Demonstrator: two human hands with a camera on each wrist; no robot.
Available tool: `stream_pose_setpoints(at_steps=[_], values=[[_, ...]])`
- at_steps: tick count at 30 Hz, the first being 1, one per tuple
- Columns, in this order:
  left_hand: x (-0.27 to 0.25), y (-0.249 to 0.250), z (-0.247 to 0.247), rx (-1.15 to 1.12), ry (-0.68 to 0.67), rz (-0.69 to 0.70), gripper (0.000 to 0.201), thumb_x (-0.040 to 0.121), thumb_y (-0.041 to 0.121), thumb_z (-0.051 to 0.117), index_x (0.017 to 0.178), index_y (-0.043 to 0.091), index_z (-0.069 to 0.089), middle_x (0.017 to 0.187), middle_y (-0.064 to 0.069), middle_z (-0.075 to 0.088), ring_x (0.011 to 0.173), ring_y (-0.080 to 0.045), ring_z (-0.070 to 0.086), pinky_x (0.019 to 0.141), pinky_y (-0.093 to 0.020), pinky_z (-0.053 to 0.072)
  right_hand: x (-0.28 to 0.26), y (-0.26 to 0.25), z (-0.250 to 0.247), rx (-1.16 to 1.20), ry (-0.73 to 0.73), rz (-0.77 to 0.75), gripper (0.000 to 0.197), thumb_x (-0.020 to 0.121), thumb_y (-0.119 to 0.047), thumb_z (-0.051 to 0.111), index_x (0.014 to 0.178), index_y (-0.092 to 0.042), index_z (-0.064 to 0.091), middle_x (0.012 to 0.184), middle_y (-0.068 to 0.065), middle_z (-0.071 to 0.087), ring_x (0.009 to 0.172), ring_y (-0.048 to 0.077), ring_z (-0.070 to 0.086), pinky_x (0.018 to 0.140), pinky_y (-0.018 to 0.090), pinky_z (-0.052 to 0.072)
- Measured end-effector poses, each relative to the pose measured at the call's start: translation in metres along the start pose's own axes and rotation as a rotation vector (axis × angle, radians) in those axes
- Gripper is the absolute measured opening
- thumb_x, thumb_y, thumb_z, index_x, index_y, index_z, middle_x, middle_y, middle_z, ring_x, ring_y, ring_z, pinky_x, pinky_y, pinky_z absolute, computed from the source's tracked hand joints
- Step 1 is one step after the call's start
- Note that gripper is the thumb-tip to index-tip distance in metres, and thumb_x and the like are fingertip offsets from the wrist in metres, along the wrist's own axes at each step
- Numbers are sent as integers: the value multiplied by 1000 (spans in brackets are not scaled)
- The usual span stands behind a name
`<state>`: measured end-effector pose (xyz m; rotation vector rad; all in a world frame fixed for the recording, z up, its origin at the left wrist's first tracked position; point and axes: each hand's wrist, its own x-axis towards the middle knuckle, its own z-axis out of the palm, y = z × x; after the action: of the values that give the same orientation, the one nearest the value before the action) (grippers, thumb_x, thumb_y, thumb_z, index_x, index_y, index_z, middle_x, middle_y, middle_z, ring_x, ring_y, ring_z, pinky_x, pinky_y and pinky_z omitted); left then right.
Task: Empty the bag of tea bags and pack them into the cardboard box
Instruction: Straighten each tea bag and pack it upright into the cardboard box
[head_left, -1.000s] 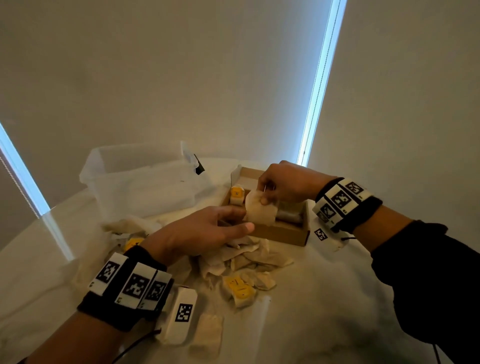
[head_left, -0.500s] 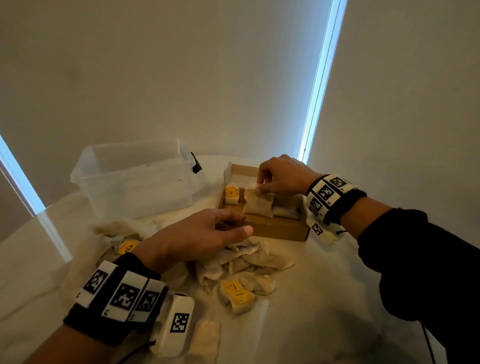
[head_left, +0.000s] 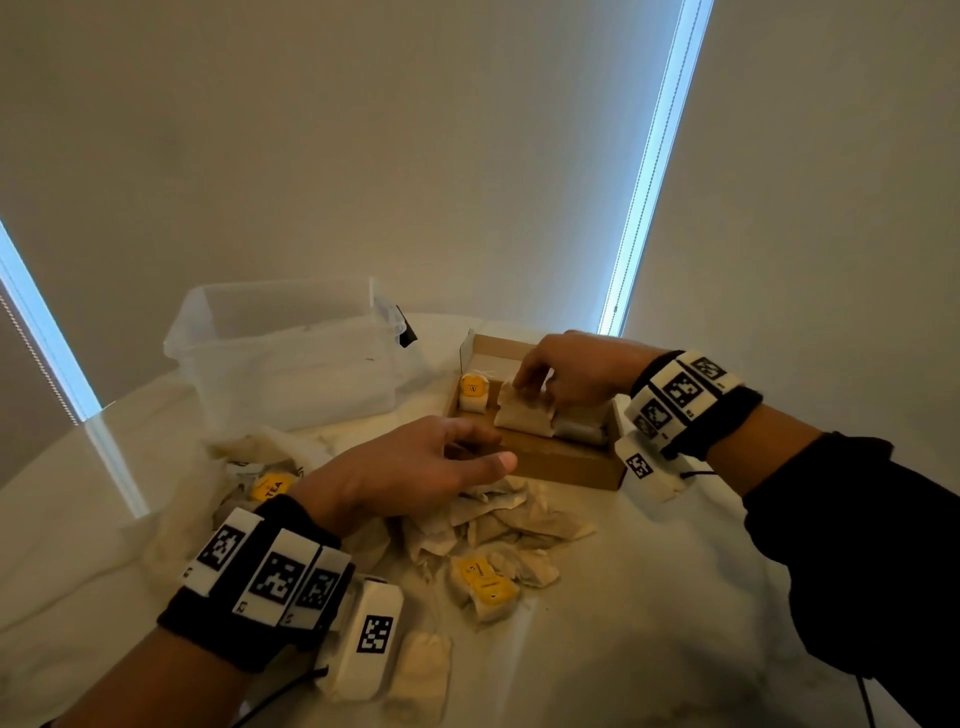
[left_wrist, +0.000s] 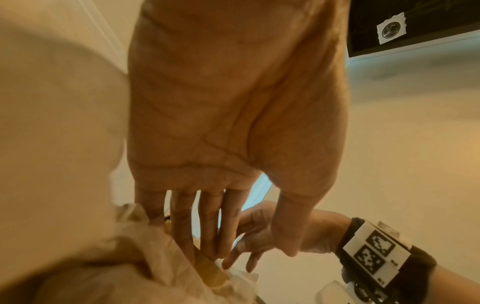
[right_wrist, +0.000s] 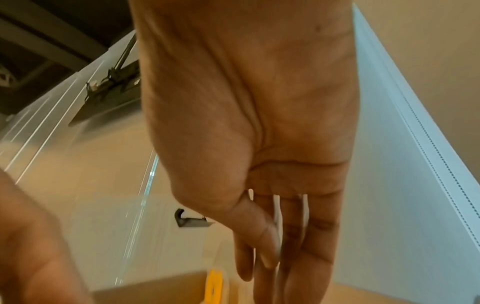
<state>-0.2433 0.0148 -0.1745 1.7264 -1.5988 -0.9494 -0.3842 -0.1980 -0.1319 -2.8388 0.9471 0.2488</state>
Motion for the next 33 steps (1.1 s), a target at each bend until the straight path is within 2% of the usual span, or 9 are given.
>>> stream_pose_setpoints(at_steps=[4, 7, 11, 13, 18, 21, 25, 29, 33], values=[[2, -1, 1, 6, 12, -5, 40, 103, 46, 63, 142, 36, 64, 127, 13, 71, 112, -3, 69, 91, -16, 54, -8, -3, -11, 42, 24, 7, 50, 97, 6, 57, 140, -17, 68, 128, -5, 74, 111, 10, 67, 93, 24, 49], [-1, 5, 1, 25, 43, 3, 40, 107, 37, 60, 147, 32, 60, 134, 10, 68, 112, -4, 67, 88, -13, 54, -21, -13, -10, 32, 22, -43, 35, 102, -14, 65, 136, -23, 71, 127, -7, 75, 111, 9, 67, 102, 29, 51], [-18, 18, -14, 97, 150, 61, 32, 110, 28, 57, 139, 37, 65, 129, 12, 66, 109, -3, 66, 78, -14, 49, -57, -36, -19, 121, -48, -143, 12, 99, -35, 73, 110, -30, 76, 101, -12, 78, 92, 7, 72, 91, 32, 55], [-28, 22, -28, 116, 216, 98, 26, 109, 28, 59, 129, 38, 72, 125, 18, 70, 112, 2, 64, 89, -18, 48, -78, -52, -16, 83, -116, -201, 14, 93, -43, 79, 105, -35, 75, 100, -15, 74, 96, 7, 67, 91, 32, 54], [-42, 19, -53, 173, 323, 41, 22, 105, 36, 64, 123, 32, 76, 117, 17, 74, 112, 3, 65, 86, -14, 44, -103, -93, 20, 26, -258, -382, 41, 82, -58, 84, 117, -43, 70, 109, -21, 70, 101, 2, 63, 93, 30, 55], [-39, 6, -55, 266, 304, -41, 32, 103, 45, 65, 126, 25, 75, 120, 9, 75, 115, -8, 68, 100, -30, 50, -98, -104, 51, -66, -280, -433, 47, 84, -56, 84, 122, -35, 67, 109, -14, 68, 97, 7, 63, 86, 29, 57], [-34, -9, -51, 229, 134, -144, 43, 101, 55, 62, 124, 20, 75, 116, 5, 77, 108, -11, 70, 92, -28, 51, -95, -100, 37, -49, -272, -450, 28, 93, -41, 79, 119, -34, 72, 108, -15, 66, 91, 4, 58, 78, 20, 47], [-34, -4, -46, 95, 222, -65, 47, 102, 62, 52, 114, 26, 79, 106, 13, 81, 102, -8, 75, 93, -30, 56, -97, -77, -9, 316, -56, -374, 19, 88, -36, 83, 106, -38, 76, 108, -18, 72, 98, 8, 70, 95, 32, 55], [-33, 18, -31, -378, 207, -13, 64, 102, 73, 33, 125, 30, 74, 114, 2, 81, 107, -20, 77, 89, -40, 64, -89, -72, -18, 806, 250, -348, 18, 91, -23, 83, 107, -21, 76, 104, -6, 79, 94, 15, 78, 89, 30, 60]])
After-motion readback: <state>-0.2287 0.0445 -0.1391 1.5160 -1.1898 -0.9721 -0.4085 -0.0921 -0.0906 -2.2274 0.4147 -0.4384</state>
